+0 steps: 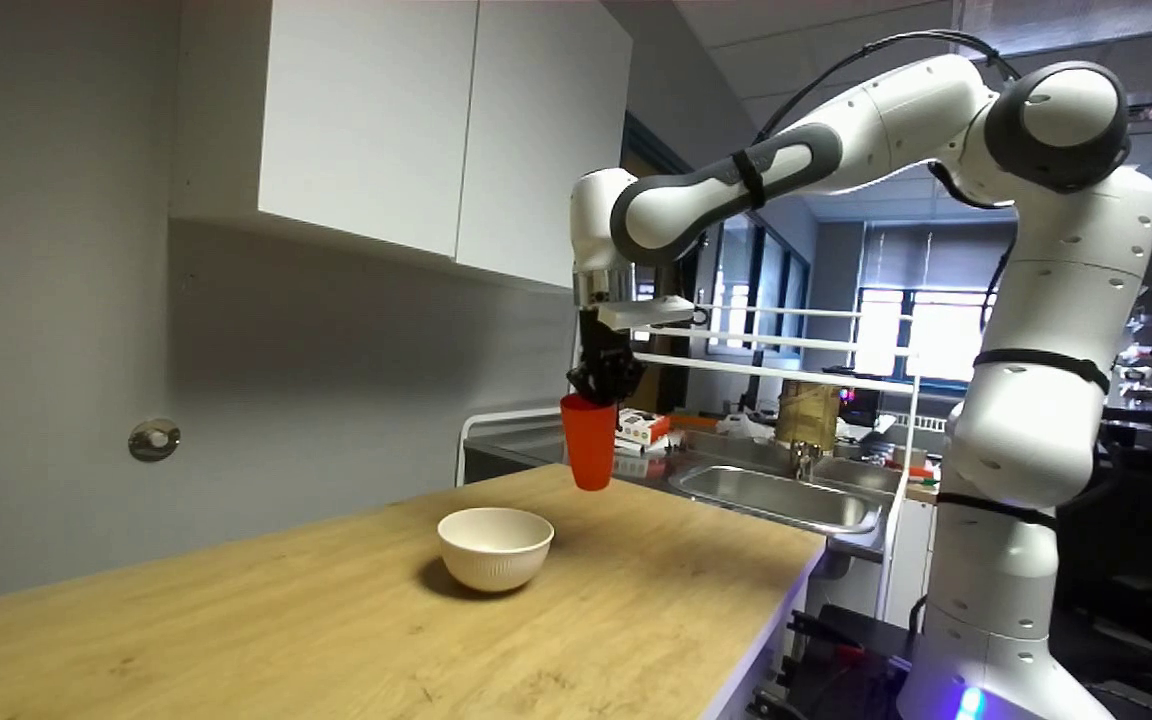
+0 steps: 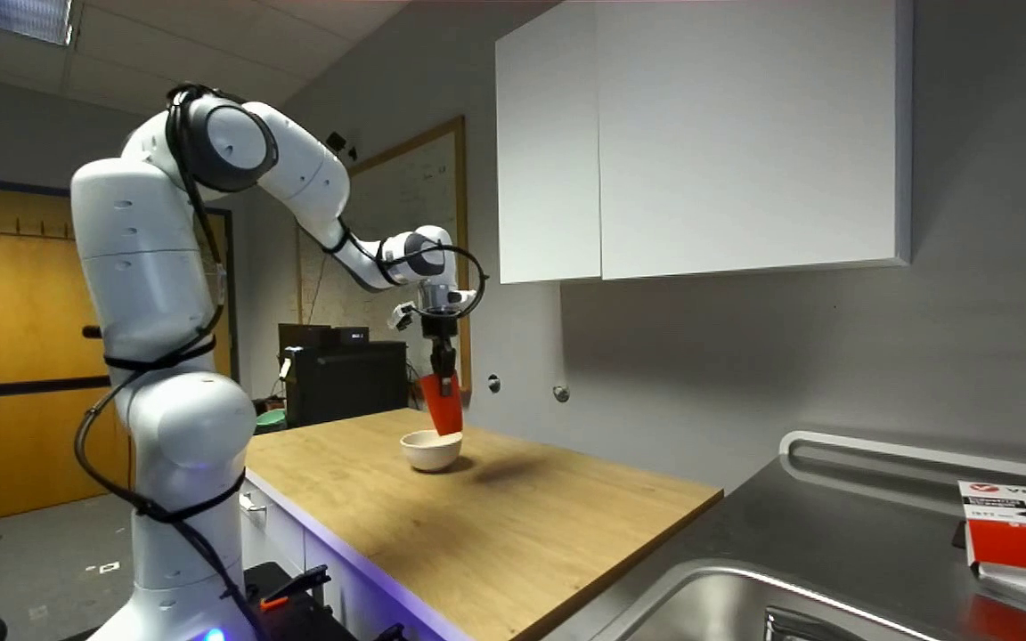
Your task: Pour the contents of the orange cup into the bowl
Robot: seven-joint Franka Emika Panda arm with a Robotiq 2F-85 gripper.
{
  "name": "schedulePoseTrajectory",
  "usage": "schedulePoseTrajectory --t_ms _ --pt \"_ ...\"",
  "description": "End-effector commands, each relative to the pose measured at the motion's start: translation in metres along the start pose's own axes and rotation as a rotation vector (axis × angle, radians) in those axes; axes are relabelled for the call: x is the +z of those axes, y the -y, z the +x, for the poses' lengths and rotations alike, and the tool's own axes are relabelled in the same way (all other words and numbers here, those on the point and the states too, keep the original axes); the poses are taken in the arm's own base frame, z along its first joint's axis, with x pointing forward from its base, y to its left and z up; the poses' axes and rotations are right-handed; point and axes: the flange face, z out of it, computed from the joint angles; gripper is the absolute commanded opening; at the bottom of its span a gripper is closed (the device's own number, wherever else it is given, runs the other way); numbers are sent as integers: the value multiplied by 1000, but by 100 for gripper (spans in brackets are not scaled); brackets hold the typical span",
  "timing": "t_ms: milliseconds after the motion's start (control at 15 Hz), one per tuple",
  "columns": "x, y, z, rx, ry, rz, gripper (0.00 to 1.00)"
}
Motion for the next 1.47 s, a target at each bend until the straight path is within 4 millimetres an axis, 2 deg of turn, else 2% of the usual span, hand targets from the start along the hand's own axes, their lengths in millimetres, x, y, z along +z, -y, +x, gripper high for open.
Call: schedulePoseTrajectory --t_ms 0,133,333,800,1133,1400 --pt "-22 16 23 120 -54 -83 1" --pt "-22 26 30 175 -99 -150 1" --pt "-11 48 29 226 -153 -263 1" --pt "26 110 5 266 -282 -478 1" --pt "37 155 -14 282 -403 -583 1" --pt "49 180 -17 318 -483 -648 1"
